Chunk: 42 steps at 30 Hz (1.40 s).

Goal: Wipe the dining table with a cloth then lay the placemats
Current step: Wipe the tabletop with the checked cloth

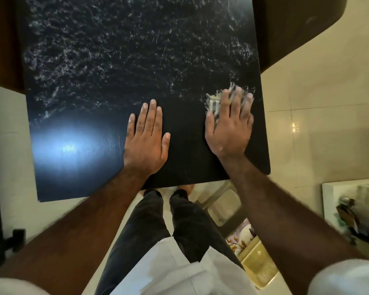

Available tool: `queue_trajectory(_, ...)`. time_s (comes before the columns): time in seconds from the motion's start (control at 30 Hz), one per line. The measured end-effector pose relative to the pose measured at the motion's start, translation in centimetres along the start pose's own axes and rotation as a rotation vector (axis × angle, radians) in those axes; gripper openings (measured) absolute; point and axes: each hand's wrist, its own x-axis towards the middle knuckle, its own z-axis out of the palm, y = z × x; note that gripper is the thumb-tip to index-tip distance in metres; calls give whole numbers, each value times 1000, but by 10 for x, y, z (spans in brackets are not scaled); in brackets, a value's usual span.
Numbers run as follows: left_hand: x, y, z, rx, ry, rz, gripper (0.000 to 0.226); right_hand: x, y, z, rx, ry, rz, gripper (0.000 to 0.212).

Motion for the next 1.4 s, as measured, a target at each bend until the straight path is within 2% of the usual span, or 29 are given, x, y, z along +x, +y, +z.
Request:
queue_trajectory(0.13,-2,-2,1,-13,3,6,77,-16,-31,3,62,-38,-136,75)
queue_trajectory(0.27,-1,-4,3,-2,16,9,77,-45,-5,1,80,-1,-175,73)
queue_trajectory(0.43,0,-2,6,-2,24,8,77,-31,42,-7,-13,-6,63,75)
queue_trajectory(0.57,2,-2,5,1,30,1,77,11,22,-7,-14,-9,162,74)
queue_trajectory(0.77,-1,-2,2,-1,15,2,76,3,-22,-3,46,-21,-86,72)
queue_trajectory(0.9,0,-1,0,1,10,2,76,-25,4,-2,70,-1,-182,72)
queue_trajectory(1.07,2,0,0,-3,12,3,76,-11,45,-8,-9,-14,33,74)
queue_trajectory(1.2,2,0,3,-4,19,-2,77,20,16,-7,-20,2,116,74)
queue_trajectory(1.4,0,-1,4,-10,1,10,77,8,-64,0,47,-56,-194,73)
